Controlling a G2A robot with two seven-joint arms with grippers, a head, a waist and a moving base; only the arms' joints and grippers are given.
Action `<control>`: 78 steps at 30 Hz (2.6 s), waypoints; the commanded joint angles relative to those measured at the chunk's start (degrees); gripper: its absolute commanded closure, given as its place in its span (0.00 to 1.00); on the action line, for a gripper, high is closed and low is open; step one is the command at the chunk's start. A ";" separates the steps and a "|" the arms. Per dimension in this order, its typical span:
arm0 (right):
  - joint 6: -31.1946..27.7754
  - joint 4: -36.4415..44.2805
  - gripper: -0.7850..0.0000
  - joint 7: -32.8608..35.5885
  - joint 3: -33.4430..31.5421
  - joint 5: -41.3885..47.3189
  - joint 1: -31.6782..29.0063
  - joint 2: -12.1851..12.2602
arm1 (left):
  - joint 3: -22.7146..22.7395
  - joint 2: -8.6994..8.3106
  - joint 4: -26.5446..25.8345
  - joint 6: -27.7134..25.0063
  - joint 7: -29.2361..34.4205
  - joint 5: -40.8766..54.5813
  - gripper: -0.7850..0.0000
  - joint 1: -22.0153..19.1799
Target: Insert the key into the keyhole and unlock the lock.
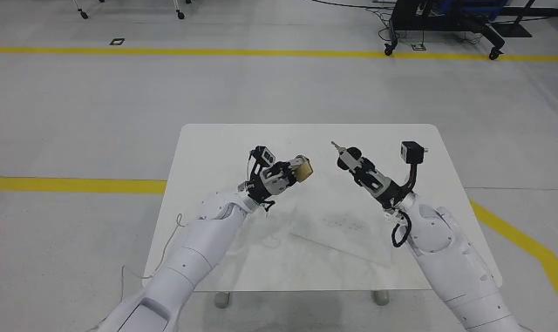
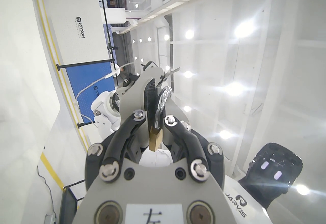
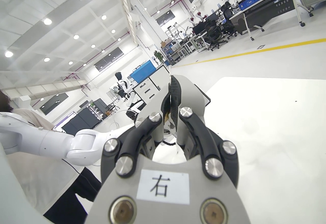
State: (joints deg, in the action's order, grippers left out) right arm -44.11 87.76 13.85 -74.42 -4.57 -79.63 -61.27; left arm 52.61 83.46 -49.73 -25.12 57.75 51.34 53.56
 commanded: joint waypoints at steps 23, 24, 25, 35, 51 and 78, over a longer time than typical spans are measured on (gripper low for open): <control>-3.25 0.73 1.00 -0.54 -6.87 -1.60 -6.41 0.95 | 1.58 -1.94 -12.65 39.81 -20.84 -9.77 1.00 -2.25; -3.25 0.73 1.00 -0.54 -6.87 -1.60 -6.41 0.95 | 1.58 -1.94 -12.65 39.81 -20.84 -9.77 1.00 -2.25; -3.25 0.73 1.00 -0.54 -6.87 -1.60 -6.41 0.95 | 1.58 -1.94 -12.65 39.81 -20.84 -9.77 1.00 -2.25; 0.64 -0.09 1.00 2.20 -6.17 3.44 -6.63 0.98 | 0.68 -1.78 -13.05 39.29 -22.80 -10.88 1.00 -1.05; 38.71 4.83 1.00 26.10 -10.44 45.12 -9.46 2.21 | -4.10 -0.68 -12.04 58.19 -18.84 -19.52 1.00 -14.41; 51.03 14.39 1.00 22.34 -13.37 45.97 -16.25 2.62 | -10.69 4.17 -5.21 56.19 -24.40 -14.92 1.00 -18.56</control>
State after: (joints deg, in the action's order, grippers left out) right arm 6.56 101.78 36.80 -87.89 41.07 -95.81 -58.60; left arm 42.59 87.15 -55.65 31.24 34.04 36.25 35.48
